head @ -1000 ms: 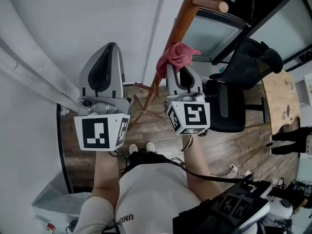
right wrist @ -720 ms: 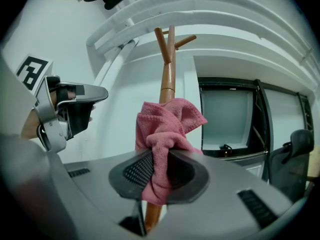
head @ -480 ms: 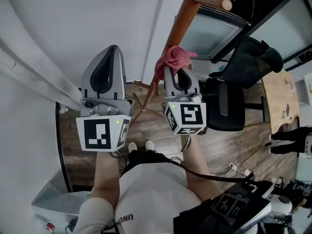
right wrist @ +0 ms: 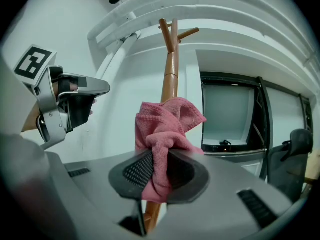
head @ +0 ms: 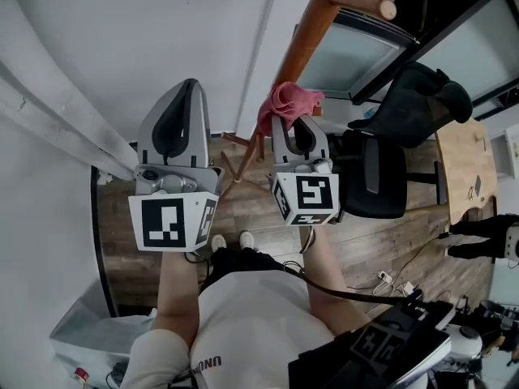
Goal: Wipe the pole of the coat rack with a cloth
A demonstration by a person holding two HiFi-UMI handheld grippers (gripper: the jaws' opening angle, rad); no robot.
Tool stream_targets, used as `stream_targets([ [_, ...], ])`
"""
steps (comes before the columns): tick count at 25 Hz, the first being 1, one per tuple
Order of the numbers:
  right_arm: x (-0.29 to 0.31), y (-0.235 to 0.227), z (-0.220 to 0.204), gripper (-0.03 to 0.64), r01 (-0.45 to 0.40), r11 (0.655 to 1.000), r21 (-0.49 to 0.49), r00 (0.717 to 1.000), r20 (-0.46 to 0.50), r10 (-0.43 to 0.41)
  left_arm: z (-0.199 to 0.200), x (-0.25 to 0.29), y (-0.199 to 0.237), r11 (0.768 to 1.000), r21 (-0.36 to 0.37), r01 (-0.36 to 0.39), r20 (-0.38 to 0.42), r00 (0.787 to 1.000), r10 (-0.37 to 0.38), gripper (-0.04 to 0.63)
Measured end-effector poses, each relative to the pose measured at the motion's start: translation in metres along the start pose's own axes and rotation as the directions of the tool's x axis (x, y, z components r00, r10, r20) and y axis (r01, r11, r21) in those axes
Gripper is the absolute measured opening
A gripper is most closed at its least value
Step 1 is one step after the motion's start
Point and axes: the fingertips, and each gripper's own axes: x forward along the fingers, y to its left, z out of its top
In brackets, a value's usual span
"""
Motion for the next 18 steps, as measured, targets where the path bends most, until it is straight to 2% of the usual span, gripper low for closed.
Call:
stream_targets([
  [18, -0.002, 0.010, -0.021, 0.074, -0.023, 0.999, -0.036, 0.999, -0.043, 0.021, -0.010, -0.007, 0.002, 1.000, -0.014, -0.026, -0.026, 0.999, 0.025, 0.014],
])
